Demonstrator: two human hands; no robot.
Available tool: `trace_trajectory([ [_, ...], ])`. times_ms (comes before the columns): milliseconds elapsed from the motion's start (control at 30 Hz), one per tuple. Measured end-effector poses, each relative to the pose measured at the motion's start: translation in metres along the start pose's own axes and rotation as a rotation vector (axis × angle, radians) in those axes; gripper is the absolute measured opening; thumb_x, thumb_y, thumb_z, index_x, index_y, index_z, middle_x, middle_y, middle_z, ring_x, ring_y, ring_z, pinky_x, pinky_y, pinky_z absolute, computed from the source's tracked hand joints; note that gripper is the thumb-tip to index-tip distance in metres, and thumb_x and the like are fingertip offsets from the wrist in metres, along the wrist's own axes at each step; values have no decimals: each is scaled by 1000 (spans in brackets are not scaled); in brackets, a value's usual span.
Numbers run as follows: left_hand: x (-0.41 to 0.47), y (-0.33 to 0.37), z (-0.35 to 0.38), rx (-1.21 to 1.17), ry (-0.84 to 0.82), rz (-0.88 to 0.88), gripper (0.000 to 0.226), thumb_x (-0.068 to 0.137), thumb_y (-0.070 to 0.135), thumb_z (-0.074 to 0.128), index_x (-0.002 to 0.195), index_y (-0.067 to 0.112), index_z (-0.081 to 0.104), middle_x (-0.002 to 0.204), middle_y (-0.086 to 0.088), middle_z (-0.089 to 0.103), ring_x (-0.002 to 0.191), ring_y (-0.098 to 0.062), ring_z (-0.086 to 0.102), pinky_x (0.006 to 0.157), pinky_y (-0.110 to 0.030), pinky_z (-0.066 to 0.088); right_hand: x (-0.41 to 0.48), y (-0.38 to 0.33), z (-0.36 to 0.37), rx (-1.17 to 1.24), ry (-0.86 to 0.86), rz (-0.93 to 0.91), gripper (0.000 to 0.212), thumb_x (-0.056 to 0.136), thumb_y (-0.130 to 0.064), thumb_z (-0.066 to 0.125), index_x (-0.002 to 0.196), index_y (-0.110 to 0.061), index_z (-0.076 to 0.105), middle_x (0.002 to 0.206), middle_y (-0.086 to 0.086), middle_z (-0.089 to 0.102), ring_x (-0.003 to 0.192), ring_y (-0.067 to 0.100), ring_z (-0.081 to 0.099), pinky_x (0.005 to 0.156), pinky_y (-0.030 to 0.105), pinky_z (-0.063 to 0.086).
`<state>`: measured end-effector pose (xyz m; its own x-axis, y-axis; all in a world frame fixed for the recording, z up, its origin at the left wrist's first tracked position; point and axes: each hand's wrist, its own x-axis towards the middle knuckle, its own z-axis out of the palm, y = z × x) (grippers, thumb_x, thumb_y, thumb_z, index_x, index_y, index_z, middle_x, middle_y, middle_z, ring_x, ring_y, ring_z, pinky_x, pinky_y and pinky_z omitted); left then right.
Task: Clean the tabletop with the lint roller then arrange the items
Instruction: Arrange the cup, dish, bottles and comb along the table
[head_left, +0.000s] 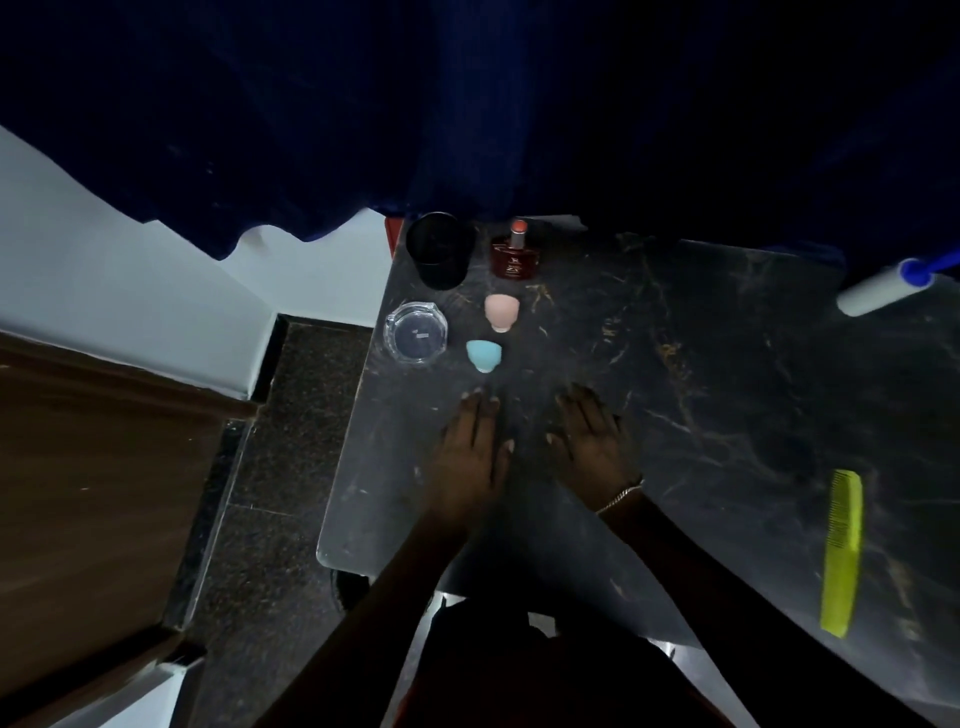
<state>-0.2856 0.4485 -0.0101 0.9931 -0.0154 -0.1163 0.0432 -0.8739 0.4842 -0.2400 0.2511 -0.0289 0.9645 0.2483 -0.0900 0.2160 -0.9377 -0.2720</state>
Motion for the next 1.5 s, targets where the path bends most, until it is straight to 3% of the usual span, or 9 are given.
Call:
trace_trajectory([
  [100, -14, 23, 22, 58, 8, 132, 57, 101, 30, 62, 151, 5, 51, 158, -19, 47, 147, -35, 47, 114, -50, 46, -33, 18, -1, -29, -33, -3, 53, 91, -39, 50, 137, -13, 55, 148, 9, 49, 136, 27, 47, 99, 42, 45],
  [233, -26, 62, 53, 127, -52, 250, 57, 100, 35, 56, 149, 7, 53, 157, -17, 50, 143, -32, 52, 108, -47, 52, -76, 50, -12, -40, -18, 21, 53, 91, -37, 48, 135, -9, 57, 143, 11, 54, 134, 29, 51, 97, 42, 48],
  [500, -33, 179, 121, 135, -174, 429, 58, 100, 38, 54, 151, 9, 51, 158, -15, 49, 144, -31, 50, 109, -44, 51, -163, 155, -50, -91, 20, 306, 55, 81, -31, 74, 127, -5, 60, 137, 18, 58, 127, 36, 56, 90, 47, 54],
  [700, -36, 260, 156, 109, -241, 505, 60, 103, 43, 49, 154, 11, 46, 157, -12, 49, 144, -27, 49, 111, -40, 47, -203, 219, -69, 47, 61, 571, 56, 84, -27, 70, 133, -5, 55, 137, 19, 54, 120, 41, 55, 95, 48, 50],
  [933, -49, 328, 193, -284, -495, 174, 56, 101, 28, 58, 153, 11, 46, 151, -15, 53, 137, -31, 53, 115, -43, 43, -216, 265, -74, 339, 7, 863, 55, 79, -27, 76, 127, -7, 59, 126, 18, 55, 110, 37, 58, 89, 37, 46],
  [1067, -46, 350, 205, -442, -583, -96, 52, 99, 16, 60, 150, 12, 50, 139, -11, 65, 129, -26, 62, 110, -41, 49, -207, 272, -73, 383, -23, 882, 55, 77, -20, 74, 129, -11, 59, 129, 17, 56, 117, 35, 56, 96, 39, 48],
  [1233, -41, 355, 214, -564, -604, -270, 44, 93, 4, 60, 136, 8, 62, 126, -14, 72, 120, -31, 66, 104, -48, 53, -203, 275, -74, 462, -12, 898, 57, 78, -15, 74, 132, -11, 55, 129, 17, 56, 117, 34, 56, 99, 41, 48],
  [1433, -34, 353, 208, -775, -659, -417, 48, 96, 6, 61, 144, 7, 54, 137, -14, 65, 125, -29, 64, 108, -50, 53, -199, 282, -81, 637, -49, 1003, 28, 74, 0, 75, 101, -1, 68, 102, 21, 71, 96, 36, 68, 82, 43, 56],
  [1500, -34, 349, 205, -796, -676, -426, 47, 98, 8, 62, 145, 8, 54, 139, -12, 64, 125, -27, 63, 108, -48, 53, -198, 280, -81, 628, -80, 958, 20, 75, 0, 74, 95, 0, 72, 98, 19, 72, 93, 32, 69, 77, 35, 54],
])
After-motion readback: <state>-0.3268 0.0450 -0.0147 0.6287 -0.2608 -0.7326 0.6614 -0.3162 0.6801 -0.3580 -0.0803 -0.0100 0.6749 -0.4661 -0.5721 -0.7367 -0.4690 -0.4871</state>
